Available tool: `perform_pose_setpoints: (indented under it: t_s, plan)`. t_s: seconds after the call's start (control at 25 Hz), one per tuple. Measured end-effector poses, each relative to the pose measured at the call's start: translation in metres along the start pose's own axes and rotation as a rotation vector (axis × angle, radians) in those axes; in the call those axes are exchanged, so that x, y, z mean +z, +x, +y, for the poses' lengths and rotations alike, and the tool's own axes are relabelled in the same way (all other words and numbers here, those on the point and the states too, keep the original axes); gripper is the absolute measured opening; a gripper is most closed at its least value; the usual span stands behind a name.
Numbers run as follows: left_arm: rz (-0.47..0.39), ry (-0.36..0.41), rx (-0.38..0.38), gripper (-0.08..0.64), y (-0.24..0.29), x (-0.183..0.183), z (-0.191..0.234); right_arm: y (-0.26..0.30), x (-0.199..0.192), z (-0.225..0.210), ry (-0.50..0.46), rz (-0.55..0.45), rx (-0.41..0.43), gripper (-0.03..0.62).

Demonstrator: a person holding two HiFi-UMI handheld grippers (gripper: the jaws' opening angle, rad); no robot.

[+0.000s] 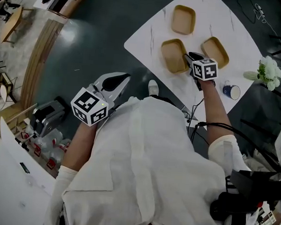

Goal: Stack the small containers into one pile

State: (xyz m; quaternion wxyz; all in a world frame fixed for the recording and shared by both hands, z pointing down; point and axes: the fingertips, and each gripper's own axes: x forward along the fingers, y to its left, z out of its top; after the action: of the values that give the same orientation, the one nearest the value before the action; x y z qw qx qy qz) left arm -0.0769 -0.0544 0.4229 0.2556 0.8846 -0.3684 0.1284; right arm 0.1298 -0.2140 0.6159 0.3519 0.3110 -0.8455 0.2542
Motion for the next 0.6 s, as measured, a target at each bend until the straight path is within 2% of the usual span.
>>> perform_pose_setpoints:
  t_s: [0.36, 0.6]
  plan:
    - [-0.005, -0.013, 0.045, 0.008, 0.010, 0.005, 0.010, 0.015, -0.005, 0.003, 0.093, 0.004, 0.077, 0.023]
    - [-0.005, -0.011, 0.036, 0.008, 0.015, 0.008, 0.009, 0.002, 0.001, 0.012, 0.161, -0.039, 0.098, 0.018]
